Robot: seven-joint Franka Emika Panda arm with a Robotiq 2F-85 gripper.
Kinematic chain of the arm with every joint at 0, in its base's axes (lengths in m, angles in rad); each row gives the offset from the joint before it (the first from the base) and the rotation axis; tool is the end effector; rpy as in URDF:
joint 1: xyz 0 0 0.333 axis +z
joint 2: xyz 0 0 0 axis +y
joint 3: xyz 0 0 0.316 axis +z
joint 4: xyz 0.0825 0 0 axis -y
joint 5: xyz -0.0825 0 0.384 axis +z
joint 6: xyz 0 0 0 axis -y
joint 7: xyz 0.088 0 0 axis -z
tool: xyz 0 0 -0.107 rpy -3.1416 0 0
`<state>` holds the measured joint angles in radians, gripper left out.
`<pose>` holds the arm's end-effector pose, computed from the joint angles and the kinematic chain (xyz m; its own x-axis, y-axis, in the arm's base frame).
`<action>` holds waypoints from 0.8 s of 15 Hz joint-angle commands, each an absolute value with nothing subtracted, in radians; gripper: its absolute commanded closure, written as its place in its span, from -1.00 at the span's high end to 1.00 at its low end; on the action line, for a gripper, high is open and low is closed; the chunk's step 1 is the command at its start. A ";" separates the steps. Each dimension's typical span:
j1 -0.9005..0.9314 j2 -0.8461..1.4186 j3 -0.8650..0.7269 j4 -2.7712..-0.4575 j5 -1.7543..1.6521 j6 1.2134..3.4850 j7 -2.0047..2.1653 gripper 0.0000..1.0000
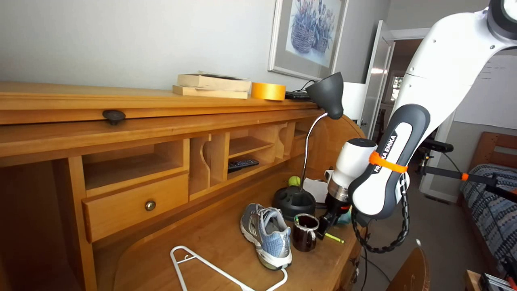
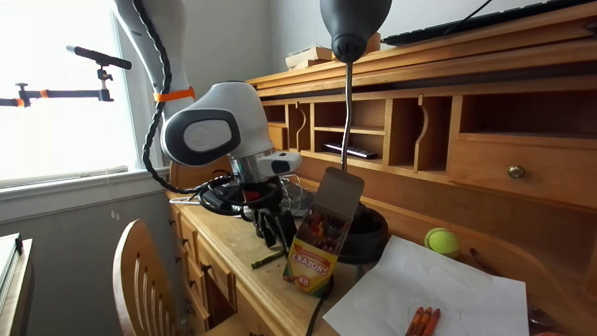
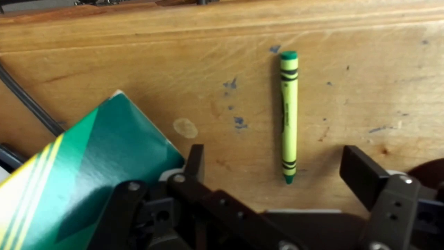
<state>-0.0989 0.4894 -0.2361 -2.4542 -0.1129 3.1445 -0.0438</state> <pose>0.4605 -0.1595 0.1312 0.9740 -0.1232 0.1899 -0.1512 -0.9784 0.1410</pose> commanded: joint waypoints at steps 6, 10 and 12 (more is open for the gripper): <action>-0.064 0.556 -0.243 -2.403 -0.090 3.170 -0.034 1.00; -0.049 0.562 -0.255 -2.396 -0.091 3.169 -0.031 1.00; -0.046 0.565 -0.257 -2.392 -0.089 3.171 -0.029 0.96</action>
